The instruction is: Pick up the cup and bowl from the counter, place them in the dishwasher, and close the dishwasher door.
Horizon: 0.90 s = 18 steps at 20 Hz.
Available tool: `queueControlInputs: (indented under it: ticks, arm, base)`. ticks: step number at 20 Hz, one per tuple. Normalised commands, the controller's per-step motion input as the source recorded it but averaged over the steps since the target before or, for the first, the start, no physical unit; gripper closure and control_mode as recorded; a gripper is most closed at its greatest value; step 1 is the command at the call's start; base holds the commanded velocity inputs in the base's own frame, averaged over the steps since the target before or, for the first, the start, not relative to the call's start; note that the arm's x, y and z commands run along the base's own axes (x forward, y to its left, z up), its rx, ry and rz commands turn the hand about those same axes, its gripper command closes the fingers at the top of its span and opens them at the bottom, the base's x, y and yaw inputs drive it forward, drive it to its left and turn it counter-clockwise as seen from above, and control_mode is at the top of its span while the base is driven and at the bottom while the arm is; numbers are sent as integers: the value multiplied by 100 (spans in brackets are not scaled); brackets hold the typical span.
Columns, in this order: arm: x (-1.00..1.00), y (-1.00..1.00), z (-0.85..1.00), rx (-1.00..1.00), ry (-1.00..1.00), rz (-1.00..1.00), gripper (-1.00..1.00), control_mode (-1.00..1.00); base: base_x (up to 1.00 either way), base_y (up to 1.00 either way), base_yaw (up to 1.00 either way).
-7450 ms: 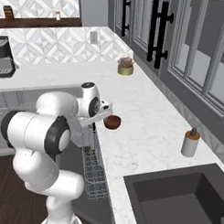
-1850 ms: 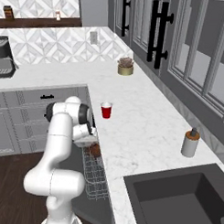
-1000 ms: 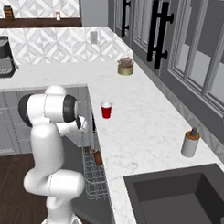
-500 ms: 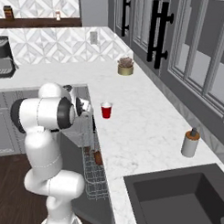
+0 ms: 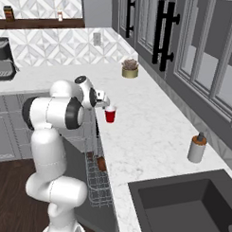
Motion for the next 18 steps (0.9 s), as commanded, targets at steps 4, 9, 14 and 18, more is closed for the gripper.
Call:
queueControlInputs:
  ticks: [4, 9, 14, 18]
  arm:
    - [50, -14, -6, -16, 2, 15, -100, -100]
    - [59, -4, -22, -11, 12, 16, -100, -100]
    - [52, -21, -39, -4, 23, 13, -100, -100]
    - [41, -21, -25, -1, 20, 10, -100, -100]
  base:
    - [0, 0, 0]
    - [0, 0, 0]
    - [0, 0, 0]
    - [0, 0, 0]
